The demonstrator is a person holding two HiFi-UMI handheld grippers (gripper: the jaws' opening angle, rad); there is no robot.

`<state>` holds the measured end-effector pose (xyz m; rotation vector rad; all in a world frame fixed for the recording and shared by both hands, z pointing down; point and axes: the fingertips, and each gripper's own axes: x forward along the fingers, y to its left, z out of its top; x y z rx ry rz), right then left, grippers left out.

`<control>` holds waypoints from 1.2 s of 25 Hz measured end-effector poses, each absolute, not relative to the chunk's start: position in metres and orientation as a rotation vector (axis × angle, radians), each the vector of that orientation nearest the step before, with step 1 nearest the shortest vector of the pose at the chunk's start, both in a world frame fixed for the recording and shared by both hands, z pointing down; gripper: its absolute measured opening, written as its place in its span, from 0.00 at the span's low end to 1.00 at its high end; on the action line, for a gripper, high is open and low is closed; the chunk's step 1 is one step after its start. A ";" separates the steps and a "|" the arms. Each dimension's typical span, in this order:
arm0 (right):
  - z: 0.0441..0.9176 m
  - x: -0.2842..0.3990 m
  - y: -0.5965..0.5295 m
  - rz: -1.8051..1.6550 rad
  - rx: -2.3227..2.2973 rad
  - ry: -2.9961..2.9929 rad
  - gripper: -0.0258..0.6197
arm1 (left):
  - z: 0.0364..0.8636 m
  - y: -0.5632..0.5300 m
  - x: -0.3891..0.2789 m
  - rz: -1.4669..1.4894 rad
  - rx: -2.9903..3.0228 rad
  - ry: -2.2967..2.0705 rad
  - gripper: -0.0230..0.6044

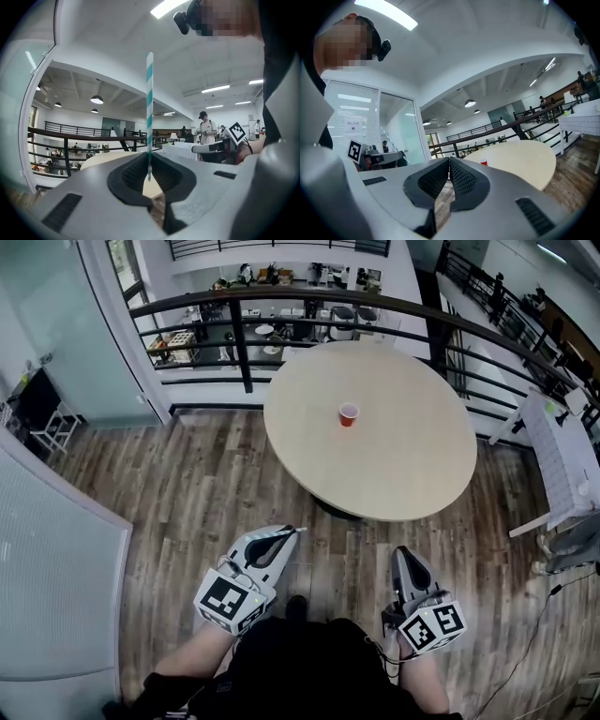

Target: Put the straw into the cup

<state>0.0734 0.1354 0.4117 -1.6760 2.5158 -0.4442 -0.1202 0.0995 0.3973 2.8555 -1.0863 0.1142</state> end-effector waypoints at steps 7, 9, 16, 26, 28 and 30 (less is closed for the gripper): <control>0.425 0.079 0.095 -0.502 -1.696 2.499 0.07 | 0.403 0.049 -0.119 0.111 2.845 -1.079 0.08; 0.433 0.082 0.085 -0.509 -1.703 2.495 0.07 | 0.409 0.041 -0.116 0.116 2.846 -1.072 0.08; 0.439 0.104 0.015 -0.563 -1.670 2.507 0.07 | 0.410 -0.023 -0.092 0.170 2.813 -1.094 0.08; 0.434 0.144 -0.090 -0.570 -1.607 2.561 0.07 | 0.408 -0.120 -0.048 0.159 2.786 -1.154 0.08; 0.433 0.147 -0.106 -0.581 -1.581 2.586 0.07 | 0.405 -0.137 -0.041 0.139 2.769 -1.162 0.08; 0.435 0.149 -0.118 -0.583 -1.557 2.625 0.07 | 0.404 -0.150 -0.032 0.125 2.765 -1.160 0.08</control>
